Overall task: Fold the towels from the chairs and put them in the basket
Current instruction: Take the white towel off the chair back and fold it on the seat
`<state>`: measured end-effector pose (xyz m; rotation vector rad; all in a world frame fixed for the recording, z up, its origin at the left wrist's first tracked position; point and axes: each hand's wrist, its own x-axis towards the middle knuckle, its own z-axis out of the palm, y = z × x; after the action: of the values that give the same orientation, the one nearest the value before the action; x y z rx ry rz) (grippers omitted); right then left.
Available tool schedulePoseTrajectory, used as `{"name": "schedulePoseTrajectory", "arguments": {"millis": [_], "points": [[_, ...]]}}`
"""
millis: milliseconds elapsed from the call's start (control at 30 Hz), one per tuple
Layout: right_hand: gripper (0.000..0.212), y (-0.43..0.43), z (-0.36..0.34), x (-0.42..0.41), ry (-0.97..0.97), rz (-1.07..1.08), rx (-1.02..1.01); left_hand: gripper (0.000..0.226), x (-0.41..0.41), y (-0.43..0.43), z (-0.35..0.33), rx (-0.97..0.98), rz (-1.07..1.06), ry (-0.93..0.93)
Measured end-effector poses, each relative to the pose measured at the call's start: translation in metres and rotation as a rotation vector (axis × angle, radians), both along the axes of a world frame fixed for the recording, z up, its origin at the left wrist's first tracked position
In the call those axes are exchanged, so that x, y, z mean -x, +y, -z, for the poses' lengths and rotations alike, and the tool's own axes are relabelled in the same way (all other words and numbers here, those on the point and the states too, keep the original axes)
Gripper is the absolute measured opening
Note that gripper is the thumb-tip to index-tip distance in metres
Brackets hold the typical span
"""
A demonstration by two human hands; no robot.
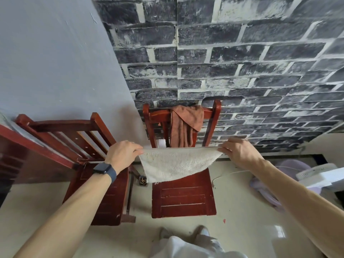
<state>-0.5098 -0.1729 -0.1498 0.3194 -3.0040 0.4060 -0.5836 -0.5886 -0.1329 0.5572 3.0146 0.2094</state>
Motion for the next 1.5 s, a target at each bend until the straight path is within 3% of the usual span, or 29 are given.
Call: {"name": "schedulePoseTrajectory", "arguments": {"millis": [200,400,567,700,1000,1200,1300,1433,1500], "points": [[0.027,-0.005,0.026,0.025,-0.182,0.057,-0.132,0.021,0.011,0.02,0.045,0.197,0.015,-0.015],[0.022,-0.002,0.081,0.058,-0.173,0.191,-0.147,0.012,0.044,0.037,0.095,0.131,-0.1,0.064],[0.015,0.001,0.133,0.059,-0.125,0.267,-0.068,0.013,0.05,0.039,0.133,0.08,-0.042,0.189],[0.016,0.0,0.184,0.03,-0.194,0.302,-0.042,0.015,0.019,0.034,0.18,0.109,-0.011,0.199],[0.012,-0.02,0.316,-0.1,-0.56,0.337,-0.051,0.017,-0.122,0.021,0.334,0.198,-0.119,-0.252],[0.015,-0.038,0.354,-0.157,-0.825,0.407,-0.003,0.011,-0.169,0.014,0.385,0.149,-0.152,-0.463],[0.013,-0.04,0.362,-0.158,-0.886,0.499,0.149,0.02,-0.168,0.008,0.388,0.02,-0.291,-0.63],[0.004,-0.037,0.363,-0.131,-0.949,0.795,0.436,0.021,-0.145,0.008,0.381,-0.321,-0.556,-0.828],[0.01,-0.032,0.364,-0.111,-0.925,0.89,0.596,0.023,-0.129,0.01,0.38,-0.537,-0.681,-0.906]]}}
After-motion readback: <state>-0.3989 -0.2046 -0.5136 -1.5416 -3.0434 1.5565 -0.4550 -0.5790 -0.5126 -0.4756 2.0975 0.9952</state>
